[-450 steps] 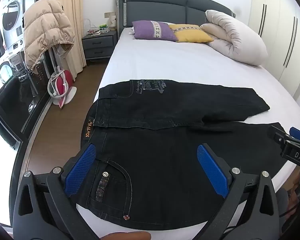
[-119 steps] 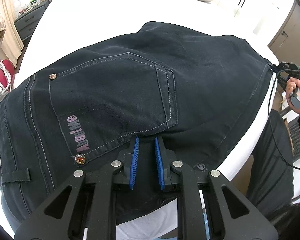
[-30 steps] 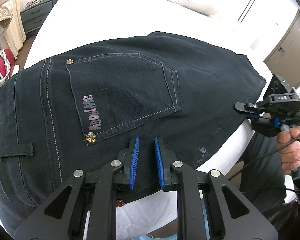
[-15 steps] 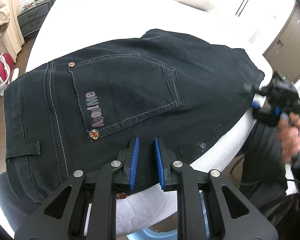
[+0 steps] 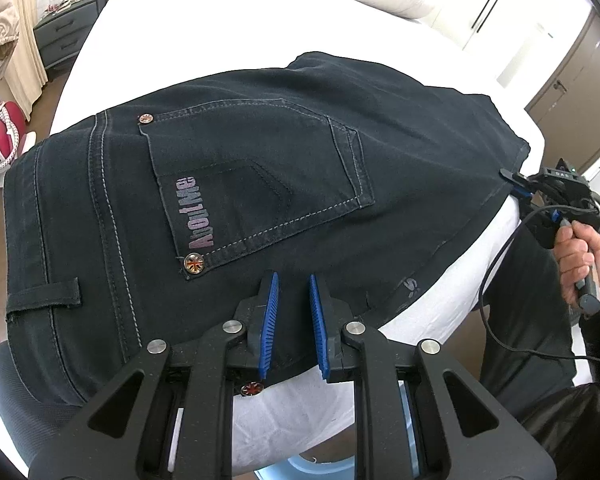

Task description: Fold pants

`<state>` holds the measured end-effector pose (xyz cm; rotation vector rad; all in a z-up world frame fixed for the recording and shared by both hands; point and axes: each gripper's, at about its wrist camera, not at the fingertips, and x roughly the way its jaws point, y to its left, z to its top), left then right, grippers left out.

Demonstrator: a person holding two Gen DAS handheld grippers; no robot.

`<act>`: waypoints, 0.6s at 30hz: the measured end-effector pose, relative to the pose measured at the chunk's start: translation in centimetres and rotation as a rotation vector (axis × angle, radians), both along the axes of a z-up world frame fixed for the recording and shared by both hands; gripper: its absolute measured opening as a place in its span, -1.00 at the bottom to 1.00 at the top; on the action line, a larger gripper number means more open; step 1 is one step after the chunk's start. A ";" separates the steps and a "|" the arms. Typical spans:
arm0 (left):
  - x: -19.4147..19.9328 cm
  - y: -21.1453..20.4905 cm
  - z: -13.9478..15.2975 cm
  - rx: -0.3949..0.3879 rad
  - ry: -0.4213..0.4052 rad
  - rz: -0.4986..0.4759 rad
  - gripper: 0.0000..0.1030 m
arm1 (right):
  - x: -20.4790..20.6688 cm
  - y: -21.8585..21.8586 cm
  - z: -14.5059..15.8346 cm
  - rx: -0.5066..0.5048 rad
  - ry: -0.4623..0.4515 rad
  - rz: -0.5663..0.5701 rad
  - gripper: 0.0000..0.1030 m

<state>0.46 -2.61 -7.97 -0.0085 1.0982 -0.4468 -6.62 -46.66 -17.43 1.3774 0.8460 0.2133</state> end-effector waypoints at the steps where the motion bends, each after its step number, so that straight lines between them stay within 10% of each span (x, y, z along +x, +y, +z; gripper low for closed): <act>1: -0.1 0.1 0.0 -0.003 -0.001 0.003 -0.69 | -0.1 -0.2 -0.2 0.002 0.000 -0.001 -0.99; 6: -0.3 0.2 1.4 -0.010 -0.008 0.018 -0.69 | -0.1 -0.7 1.7 -0.082 0.041 0.060 -0.71; 10: 0.6 -0.5 4.2 -0.074 -0.068 0.012 -0.69 | 0.1 -1.2 7.7 -0.378 -0.008 0.103 -0.53; 18: 9.2 -9.4 2.8 -0.063 -0.049 -0.096 -0.69 | 8.7 5.1 6.4 -0.243 -0.076 0.328 -0.79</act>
